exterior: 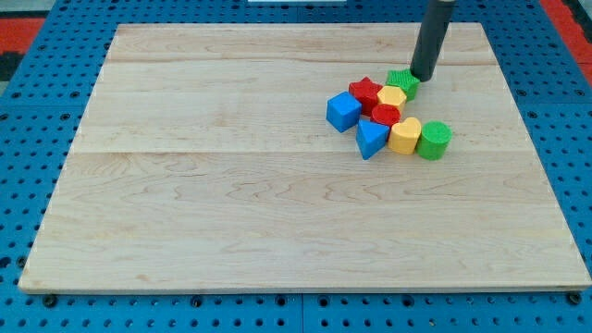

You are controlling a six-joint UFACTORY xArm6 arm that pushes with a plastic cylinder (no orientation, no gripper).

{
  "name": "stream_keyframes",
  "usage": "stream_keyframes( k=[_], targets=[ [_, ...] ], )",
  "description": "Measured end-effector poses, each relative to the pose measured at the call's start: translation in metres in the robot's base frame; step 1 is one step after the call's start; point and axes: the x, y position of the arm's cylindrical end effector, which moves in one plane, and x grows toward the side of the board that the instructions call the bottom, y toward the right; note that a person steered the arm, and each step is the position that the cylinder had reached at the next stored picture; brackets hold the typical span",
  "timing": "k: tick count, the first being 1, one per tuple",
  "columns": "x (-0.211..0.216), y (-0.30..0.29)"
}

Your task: Separate the red circle from the group of blocks

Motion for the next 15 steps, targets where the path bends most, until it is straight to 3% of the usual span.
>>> stream_keyframes(
  k=[3,6,8,13,15],
  targets=[
    [-0.001,-0.072],
    [0.061,-0.063],
    [0.062,-0.056],
    [0.183,-0.052],
    [0.219,-0.014]
  ],
)
